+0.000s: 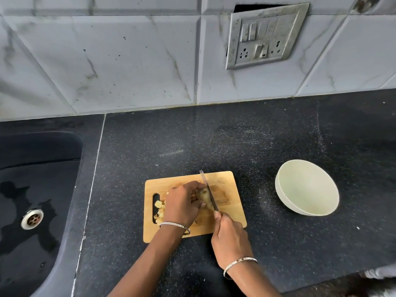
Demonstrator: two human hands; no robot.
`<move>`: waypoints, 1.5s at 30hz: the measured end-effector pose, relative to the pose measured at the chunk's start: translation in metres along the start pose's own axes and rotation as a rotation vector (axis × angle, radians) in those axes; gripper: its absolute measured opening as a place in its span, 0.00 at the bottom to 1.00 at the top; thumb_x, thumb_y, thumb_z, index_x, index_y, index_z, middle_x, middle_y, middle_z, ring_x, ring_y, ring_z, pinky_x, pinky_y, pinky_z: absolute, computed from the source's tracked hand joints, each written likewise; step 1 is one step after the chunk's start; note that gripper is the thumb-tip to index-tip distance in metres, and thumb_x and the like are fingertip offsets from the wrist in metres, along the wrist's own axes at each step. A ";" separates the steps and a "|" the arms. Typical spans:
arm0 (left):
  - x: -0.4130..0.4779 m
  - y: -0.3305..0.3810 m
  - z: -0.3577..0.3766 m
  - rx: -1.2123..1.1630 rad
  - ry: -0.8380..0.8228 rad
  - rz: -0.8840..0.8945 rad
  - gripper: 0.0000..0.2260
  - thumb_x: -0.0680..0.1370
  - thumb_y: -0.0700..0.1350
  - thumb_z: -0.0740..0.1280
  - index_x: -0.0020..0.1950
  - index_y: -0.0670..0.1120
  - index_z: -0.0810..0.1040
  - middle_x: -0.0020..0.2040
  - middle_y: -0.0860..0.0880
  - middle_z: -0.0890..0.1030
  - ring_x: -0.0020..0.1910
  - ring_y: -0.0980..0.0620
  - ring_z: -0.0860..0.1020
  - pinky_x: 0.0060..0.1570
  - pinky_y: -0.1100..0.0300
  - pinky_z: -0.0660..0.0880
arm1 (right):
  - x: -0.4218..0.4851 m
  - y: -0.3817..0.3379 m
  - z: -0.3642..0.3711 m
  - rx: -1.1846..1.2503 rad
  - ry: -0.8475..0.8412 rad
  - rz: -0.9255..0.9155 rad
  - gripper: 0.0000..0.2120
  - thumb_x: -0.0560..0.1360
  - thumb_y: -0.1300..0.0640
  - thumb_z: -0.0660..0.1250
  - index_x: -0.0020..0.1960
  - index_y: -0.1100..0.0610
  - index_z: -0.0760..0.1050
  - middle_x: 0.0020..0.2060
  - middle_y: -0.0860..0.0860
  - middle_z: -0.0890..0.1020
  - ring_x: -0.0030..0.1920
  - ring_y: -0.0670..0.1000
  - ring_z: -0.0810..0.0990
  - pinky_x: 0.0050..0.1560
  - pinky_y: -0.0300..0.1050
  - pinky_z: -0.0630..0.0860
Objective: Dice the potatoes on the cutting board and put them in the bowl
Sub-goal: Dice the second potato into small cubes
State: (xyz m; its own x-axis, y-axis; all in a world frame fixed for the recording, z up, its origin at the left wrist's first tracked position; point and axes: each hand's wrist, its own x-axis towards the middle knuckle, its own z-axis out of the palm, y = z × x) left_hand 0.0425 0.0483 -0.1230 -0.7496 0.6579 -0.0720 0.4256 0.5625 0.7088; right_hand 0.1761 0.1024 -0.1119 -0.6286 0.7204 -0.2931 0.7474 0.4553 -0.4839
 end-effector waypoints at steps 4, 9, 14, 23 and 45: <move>0.000 0.003 0.002 0.014 0.007 -0.017 0.20 0.66 0.39 0.77 0.54 0.55 0.81 0.47 0.58 0.84 0.49 0.56 0.81 0.50 0.60 0.77 | -0.004 0.003 -0.001 0.004 -0.013 0.013 0.21 0.82 0.43 0.43 0.55 0.50 0.72 0.46 0.53 0.81 0.50 0.59 0.80 0.43 0.51 0.73; 0.001 0.001 0.000 -0.018 -0.011 -0.012 0.19 0.65 0.39 0.78 0.53 0.55 0.82 0.46 0.58 0.83 0.46 0.58 0.80 0.49 0.62 0.77 | -0.017 0.012 0.003 -0.011 -0.005 0.028 0.24 0.81 0.42 0.41 0.55 0.49 0.73 0.43 0.51 0.81 0.46 0.57 0.81 0.42 0.51 0.76; 0.001 0.001 -0.002 -0.054 -0.018 -0.016 0.20 0.65 0.39 0.78 0.53 0.54 0.82 0.44 0.58 0.83 0.44 0.60 0.80 0.50 0.62 0.78 | -0.011 0.005 0.007 -0.050 0.002 0.057 0.21 0.82 0.44 0.44 0.57 0.51 0.73 0.48 0.52 0.81 0.50 0.58 0.81 0.40 0.49 0.71; -0.002 0.005 0.003 0.053 -0.002 -0.013 0.20 0.68 0.36 0.74 0.56 0.54 0.80 0.45 0.55 0.84 0.47 0.53 0.81 0.49 0.57 0.78 | -0.010 0.005 0.009 -0.095 -0.009 0.077 0.21 0.82 0.43 0.45 0.57 0.52 0.72 0.51 0.55 0.80 0.53 0.61 0.80 0.41 0.49 0.69; 0.018 0.029 -0.010 0.542 -0.256 0.217 0.17 0.73 0.40 0.72 0.55 0.58 0.79 0.53 0.50 0.70 0.46 0.46 0.78 0.43 0.54 0.77 | -0.020 0.007 0.014 -0.222 0.011 0.086 0.21 0.82 0.43 0.44 0.58 0.54 0.70 0.52 0.54 0.81 0.54 0.59 0.81 0.44 0.50 0.75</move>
State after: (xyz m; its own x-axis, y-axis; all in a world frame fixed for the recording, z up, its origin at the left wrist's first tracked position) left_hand 0.0361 0.0717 -0.0967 -0.5011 0.8465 -0.1799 0.8005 0.5324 0.2752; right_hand 0.1911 0.0845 -0.1209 -0.5589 0.7667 -0.3159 0.8280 0.4950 -0.2635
